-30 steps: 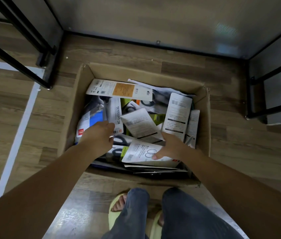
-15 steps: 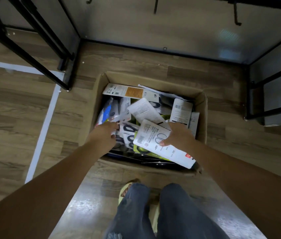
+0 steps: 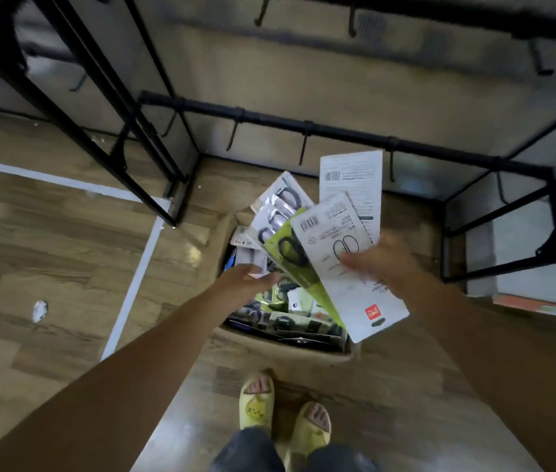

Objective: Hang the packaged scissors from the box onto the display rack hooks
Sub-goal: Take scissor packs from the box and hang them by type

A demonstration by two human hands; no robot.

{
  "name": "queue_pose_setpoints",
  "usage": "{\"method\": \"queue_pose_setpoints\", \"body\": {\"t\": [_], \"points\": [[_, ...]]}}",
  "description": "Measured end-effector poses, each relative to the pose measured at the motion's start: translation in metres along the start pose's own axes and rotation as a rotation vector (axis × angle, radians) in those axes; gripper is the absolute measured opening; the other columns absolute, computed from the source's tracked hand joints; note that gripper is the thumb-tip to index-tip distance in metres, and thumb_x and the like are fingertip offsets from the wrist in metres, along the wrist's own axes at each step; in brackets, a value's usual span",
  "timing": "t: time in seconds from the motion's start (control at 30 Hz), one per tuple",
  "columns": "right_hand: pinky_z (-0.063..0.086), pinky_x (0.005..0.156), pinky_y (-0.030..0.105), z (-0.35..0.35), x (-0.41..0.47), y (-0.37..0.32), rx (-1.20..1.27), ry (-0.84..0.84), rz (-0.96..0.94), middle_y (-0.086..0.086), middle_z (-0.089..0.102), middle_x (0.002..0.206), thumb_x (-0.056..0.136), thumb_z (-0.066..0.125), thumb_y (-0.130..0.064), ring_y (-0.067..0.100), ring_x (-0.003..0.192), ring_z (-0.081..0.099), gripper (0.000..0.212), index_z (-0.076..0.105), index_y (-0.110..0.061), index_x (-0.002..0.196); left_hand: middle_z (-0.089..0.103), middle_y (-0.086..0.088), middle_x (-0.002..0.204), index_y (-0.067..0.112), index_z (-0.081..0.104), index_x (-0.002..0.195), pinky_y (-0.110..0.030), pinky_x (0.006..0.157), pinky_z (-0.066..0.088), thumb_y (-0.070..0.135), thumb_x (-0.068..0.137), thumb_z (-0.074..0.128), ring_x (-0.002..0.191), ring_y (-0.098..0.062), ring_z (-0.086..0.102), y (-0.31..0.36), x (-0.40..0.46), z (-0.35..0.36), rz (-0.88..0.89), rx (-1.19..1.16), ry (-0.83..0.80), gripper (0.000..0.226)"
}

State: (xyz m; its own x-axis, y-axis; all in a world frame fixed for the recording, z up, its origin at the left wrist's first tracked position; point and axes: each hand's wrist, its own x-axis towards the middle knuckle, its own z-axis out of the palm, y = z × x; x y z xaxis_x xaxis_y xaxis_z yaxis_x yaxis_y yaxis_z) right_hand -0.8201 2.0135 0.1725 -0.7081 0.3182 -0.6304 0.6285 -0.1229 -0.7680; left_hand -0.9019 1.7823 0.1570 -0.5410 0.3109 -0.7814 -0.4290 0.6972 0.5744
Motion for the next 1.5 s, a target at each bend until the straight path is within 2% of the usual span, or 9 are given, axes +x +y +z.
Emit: {"method": "queue_pose_setpoints", "body": {"t": [0.13, 0.27, 0.47, 0.67, 0.8, 1.0, 1.2, 1.37, 1.5], "points": [[0.055, 0.054, 0.026, -0.007, -0.058, -0.075, 0.111, -0.007, -0.085, 0.002, 0.074, 0.082, 0.065, 0.077, 0.002, 0.019, 0.072, 0.072, 0.026, 0.071, -0.014, 0.085, 0.046, 0.004, 0.137, 0.029, 0.034, 0.140, -0.039, 0.093, 0.041, 0.071, 0.061, 0.064, 0.125, -0.019, 0.047, 0.066, -0.070, -0.010, 0.122, -0.218, -0.153, 0.095], [0.051, 0.050, 0.019, -0.011, -0.115, -0.141, 0.217, 0.009, -0.222, -0.003, 0.074, 0.080, 0.068, 0.074, 0.004, 0.013, 0.070, 0.071, 0.025, 0.075, -0.017, 0.081, 0.063, 0.005, 0.118, 0.024, 0.049, 0.122, -0.027, 0.073, 0.049, 0.041, 0.063, 0.074, 0.099, -0.011, 0.064, 0.123, -0.134, -0.027, 0.356, -0.478, -0.125, 0.067], [0.053, 0.056, 0.022, 0.010, -0.187, -0.226, 0.270, -0.026, -0.472, 0.001, 0.074, 0.086, 0.066, 0.071, 0.008, 0.017, 0.077, 0.071, 0.031, 0.069, -0.012, 0.089, 0.060, -0.011, 0.128, 0.009, 0.043, 0.132, -0.037, 0.082, 0.054, 0.014, 0.051, 0.087, 0.119, -0.032, 0.056, 0.179, -0.210, -0.056, 0.582, -0.646, 0.010, 0.093], [0.055, 0.059, 0.026, 0.045, -0.245, -0.300, 0.304, -0.104, -0.628, 0.006, 0.072, 0.098, 0.068, 0.069, 0.008, 0.020, 0.082, 0.071, 0.035, 0.065, -0.008, 0.099, 0.061, -0.005, 0.126, 0.016, 0.047, 0.126, -0.049, 0.094, 0.048, 0.009, 0.068, 0.077, 0.112, -0.028, 0.061, 0.213, -0.279, -0.110, 0.764, -0.752, 0.008, 0.066], [0.057, 0.070, 0.032, 0.066, -0.267, -0.332, 0.310, -0.076, -0.686, 0.007, 0.071, 0.104, 0.077, 0.065, 0.008, 0.022, 0.089, 0.069, 0.033, 0.063, -0.011, 0.104, 0.066, 0.003, 0.114, 0.028, 0.047, 0.115, -0.040, 0.080, 0.055, 0.006, 0.081, 0.068, 0.105, -0.021, 0.064, 0.233, -0.312, -0.130, 0.879, -0.820, 0.146, 0.044], [0.056, 0.066, 0.028, 0.082, -0.281, -0.360, 0.276, -0.046, -0.784, 0.001, 0.072, 0.103, 0.080, 0.069, -0.005, 0.017, 0.088, 0.070, 0.037, 0.057, -0.011, 0.114, 0.074, 0.007, 0.094, 0.029, 0.057, 0.102, -0.037, 0.068, 0.058, 0.018, 0.054, 0.080, 0.088, -0.017, 0.071, 0.259, -0.347, -0.144, 1.082, -0.818, 0.098, 0.055], [0.052, 0.058, 0.016, 0.076, -0.292, -0.386, 0.116, -0.068, -0.852, -0.011, 0.072, 0.095, 0.079, 0.071, -0.017, 0.005, 0.081, 0.069, 0.032, 0.056, -0.027, 0.106, 0.074, -0.005, 0.098, 0.024, 0.068, 0.098, -0.033, 0.064, 0.057, 0.005, 0.063, 0.075, 0.087, -0.023, 0.071, 0.277, -0.360, -0.159, 1.119, -0.739, -0.055, 0.040], [0.054, 0.080, 0.036, 0.069, -0.296, -0.401, 0.057, -0.047, -0.707, -0.005, 0.066, 0.116, 0.087, 0.054, -0.049, 0.017, 0.102, 0.064, 0.042, 0.046, -0.030, 0.123, 0.071, -0.012, 0.105, 0.007, 0.056, 0.119, -0.042, 0.070, 0.057, 0.006, 0.061, 0.077, 0.091, -0.031, 0.070, 0.294, -0.371, -0.171, 1.044, -0.732, -0.037, 0.061], [0.050, 0.091, 0.048, 0.064, -0.294, -0.404, 0.341, -0.054, -0.669, 0.004, 0.069, 0.111, 0.091, 0.057, -0.031, 0.023, 0.101, 0.065, 0.023, 0.054, -0.023, 0.112, 0.073, -0.010, 0.100, 0.008, 0.057, 0.117, -0.037, 0.059, 0.057, 0.001, 0.068, 0.074, 0.083, -0.028, 0.072, 0.300, -0.368, -0.170, 0.983, -0.799, -0.054, 0.052]]}}
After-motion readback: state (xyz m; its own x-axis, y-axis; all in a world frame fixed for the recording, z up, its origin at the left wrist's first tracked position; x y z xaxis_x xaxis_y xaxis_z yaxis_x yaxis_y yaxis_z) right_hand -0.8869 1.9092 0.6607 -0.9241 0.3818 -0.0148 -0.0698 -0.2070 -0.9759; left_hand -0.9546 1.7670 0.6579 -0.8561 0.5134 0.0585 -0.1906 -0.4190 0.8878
